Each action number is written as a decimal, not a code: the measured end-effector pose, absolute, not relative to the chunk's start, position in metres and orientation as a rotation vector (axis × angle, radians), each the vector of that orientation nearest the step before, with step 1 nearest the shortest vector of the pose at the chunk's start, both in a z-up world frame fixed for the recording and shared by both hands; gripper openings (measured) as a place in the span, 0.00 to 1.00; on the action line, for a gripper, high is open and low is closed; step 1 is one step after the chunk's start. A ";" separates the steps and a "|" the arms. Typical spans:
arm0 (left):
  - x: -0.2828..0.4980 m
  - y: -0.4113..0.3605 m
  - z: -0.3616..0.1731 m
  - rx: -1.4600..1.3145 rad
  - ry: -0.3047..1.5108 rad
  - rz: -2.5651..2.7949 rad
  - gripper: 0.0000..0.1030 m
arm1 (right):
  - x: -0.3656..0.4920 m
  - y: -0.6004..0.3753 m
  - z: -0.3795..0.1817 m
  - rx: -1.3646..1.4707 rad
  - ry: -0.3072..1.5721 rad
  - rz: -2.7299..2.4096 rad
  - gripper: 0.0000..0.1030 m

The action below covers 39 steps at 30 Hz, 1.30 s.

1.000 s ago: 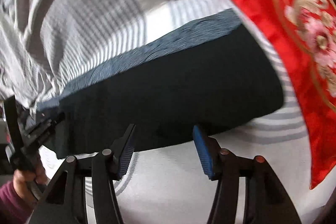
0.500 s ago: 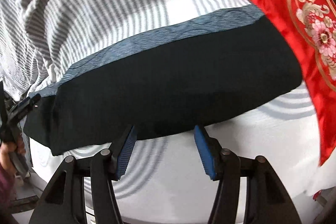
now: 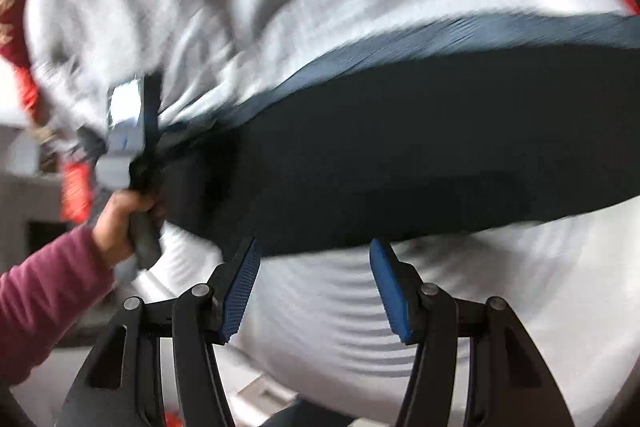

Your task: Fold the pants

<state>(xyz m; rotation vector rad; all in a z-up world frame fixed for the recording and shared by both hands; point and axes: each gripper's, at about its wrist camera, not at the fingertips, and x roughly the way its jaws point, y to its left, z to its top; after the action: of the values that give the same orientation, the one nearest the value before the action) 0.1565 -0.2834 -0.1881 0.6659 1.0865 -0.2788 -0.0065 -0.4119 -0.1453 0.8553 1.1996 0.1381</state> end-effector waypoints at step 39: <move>0.134 -0.182 -0.162 0.456 1.190 -0.263 0.84 | -0.010 -0.338 -0.164 1.007 1.232 0.210 0.69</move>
<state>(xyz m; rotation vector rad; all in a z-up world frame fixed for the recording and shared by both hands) 0.1342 -0.1820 -0.1617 0.4561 1.1896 -0.2634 -0.0102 -0.3384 -0.1639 1.0070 1.2321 0.2101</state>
